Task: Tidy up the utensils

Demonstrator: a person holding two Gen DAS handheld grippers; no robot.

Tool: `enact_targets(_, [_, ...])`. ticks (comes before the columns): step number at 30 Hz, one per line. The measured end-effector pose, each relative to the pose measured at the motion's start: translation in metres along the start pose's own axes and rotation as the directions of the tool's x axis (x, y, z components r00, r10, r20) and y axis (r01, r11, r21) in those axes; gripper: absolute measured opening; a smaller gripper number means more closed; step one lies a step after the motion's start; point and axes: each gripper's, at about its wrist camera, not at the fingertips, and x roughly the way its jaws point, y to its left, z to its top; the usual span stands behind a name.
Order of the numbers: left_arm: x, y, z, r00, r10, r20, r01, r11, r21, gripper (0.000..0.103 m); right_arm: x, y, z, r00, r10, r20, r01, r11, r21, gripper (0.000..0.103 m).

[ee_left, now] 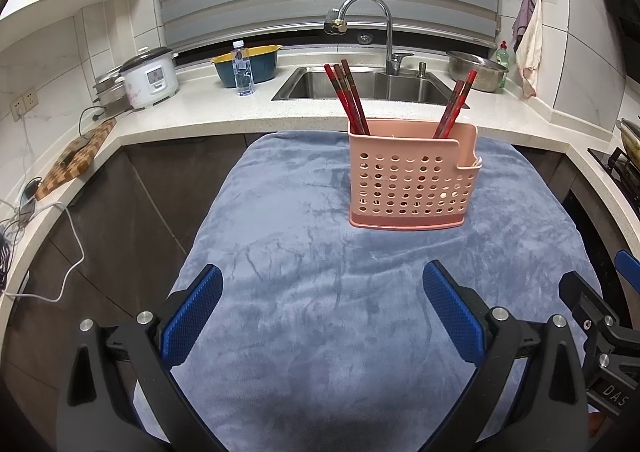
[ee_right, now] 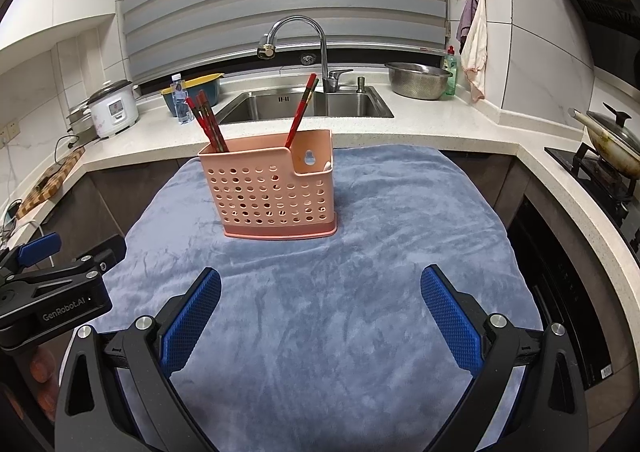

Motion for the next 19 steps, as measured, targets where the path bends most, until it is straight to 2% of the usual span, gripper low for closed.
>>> enact_targets(19, [0.0016,-0.0009,-0.0011,1.000,0.002,0.007,-0.002,1.000,0.008,0.096,0.0027,0.0017,-0.0026,1.000,0.001,-0.008,-0.001,1.000,0.003,0.096])
